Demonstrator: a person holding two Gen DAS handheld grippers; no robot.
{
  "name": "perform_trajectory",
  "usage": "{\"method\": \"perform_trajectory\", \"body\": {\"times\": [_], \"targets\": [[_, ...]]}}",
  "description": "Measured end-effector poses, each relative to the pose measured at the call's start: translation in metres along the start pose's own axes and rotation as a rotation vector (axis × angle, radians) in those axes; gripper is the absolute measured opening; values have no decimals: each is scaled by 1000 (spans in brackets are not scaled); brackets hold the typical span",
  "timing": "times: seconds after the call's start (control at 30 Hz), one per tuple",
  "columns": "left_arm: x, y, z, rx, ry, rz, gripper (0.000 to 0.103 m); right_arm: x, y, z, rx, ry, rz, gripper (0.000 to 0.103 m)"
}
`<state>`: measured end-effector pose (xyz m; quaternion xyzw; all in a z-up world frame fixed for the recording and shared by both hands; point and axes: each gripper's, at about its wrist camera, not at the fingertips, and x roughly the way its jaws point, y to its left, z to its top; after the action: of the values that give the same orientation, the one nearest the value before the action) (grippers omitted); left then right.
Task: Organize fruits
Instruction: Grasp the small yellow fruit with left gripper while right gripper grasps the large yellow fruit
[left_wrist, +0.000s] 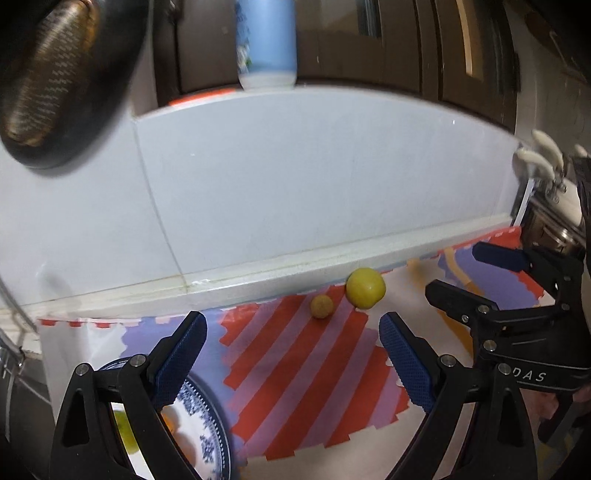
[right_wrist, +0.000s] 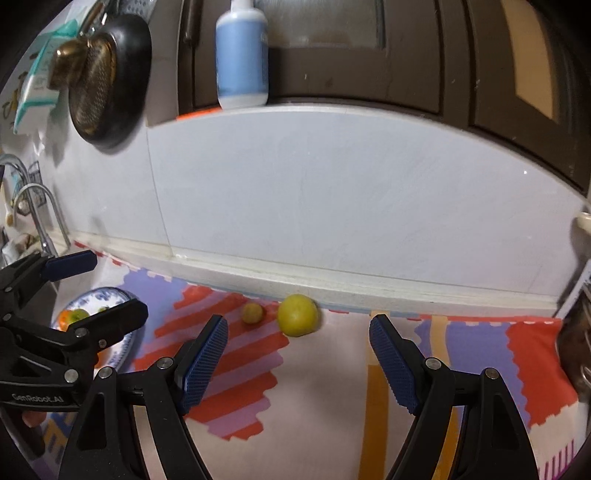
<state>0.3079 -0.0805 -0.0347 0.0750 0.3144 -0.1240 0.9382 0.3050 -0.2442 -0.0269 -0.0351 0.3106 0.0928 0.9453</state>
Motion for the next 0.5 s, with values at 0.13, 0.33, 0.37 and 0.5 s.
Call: {"method": "perform_trajectory", "body": {"times": [0.13,0.33,0.37,0.5], "targets": [[27,0,2,20,47,-23,90,29,-3,0,-14,41,22,79],[64,-4,1,61,102,-31,85,67,-6,-5,-35,118,44,74],[69,-4,1,68,115,-32,85,71,-6,-6,-38,125,44,73],[91,-6,0,89,156,-42,77,89,-8,-11,-58,156,47,68]]}}
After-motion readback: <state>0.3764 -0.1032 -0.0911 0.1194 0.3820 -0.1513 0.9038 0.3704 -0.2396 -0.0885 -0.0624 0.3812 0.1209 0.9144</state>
